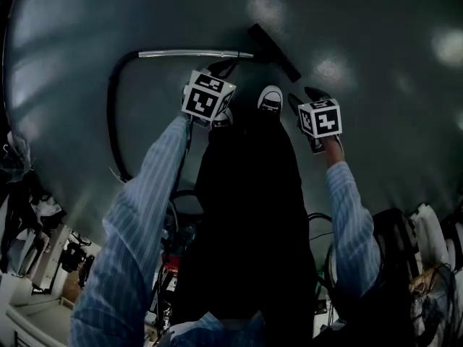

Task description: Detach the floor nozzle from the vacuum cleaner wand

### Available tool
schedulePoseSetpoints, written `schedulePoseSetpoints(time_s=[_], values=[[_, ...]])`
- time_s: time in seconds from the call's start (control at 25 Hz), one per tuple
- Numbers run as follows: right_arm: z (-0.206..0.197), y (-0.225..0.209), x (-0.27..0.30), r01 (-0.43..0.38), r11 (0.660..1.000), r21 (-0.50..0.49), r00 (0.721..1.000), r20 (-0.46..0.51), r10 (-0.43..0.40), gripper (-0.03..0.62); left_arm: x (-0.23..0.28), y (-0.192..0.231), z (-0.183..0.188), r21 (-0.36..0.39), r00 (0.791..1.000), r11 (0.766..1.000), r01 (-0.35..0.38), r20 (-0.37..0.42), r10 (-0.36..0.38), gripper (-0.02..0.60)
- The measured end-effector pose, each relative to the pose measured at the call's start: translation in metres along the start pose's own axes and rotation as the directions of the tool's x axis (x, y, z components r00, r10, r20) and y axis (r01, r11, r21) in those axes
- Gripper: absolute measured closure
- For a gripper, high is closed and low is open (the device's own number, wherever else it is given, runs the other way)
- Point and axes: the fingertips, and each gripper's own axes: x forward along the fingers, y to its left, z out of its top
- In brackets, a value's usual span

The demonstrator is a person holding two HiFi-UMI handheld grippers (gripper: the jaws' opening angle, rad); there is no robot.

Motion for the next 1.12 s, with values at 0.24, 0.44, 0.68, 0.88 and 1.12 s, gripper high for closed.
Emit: schedulePoseSetpoints(time_s=[0.24,0.44,0.68,0.88,1.12], values=[[-0.005,-0.049,0.092,0.039,0.995,-0.091,0.999,-0.011,-0.04,0.364,0.114,0.041,-0.07,0.38,0.966,0.919,0.109,-0.257,-0.009,0.436],[-0.003,-0.073,0.127,0.099,0.981,-0.169,0.994,-0.03,-0.105,0.356,0.161,0.061,-0.105,0.548,0.928,0.821,0.159,-0.367,0.065,0.431],[0.003,-0.083,0.166,0.155,0.958,-0.242,0.986,-0.027,-0.167,0.356,0.201,0.067,-0.131,0.642,0.905,0.739,0.204,-0.412,0.108,0.427],[0.003,-0.084,0.195,0.163,0.931,-0.327,0.979,-0.063,-0.193,0.358,0.224,0.079,-0.149,0.735,0.872,0.632,0.245,-0.452,0.188,0.423],[0.001,-0.085,0.194,0.163,0.923,-0.349,0.976,-0.078,-0.202,0.367,0.224,0.078,-0.15,0.722,0.882,0.649,0.24,-0.442,0.165,0.423]])
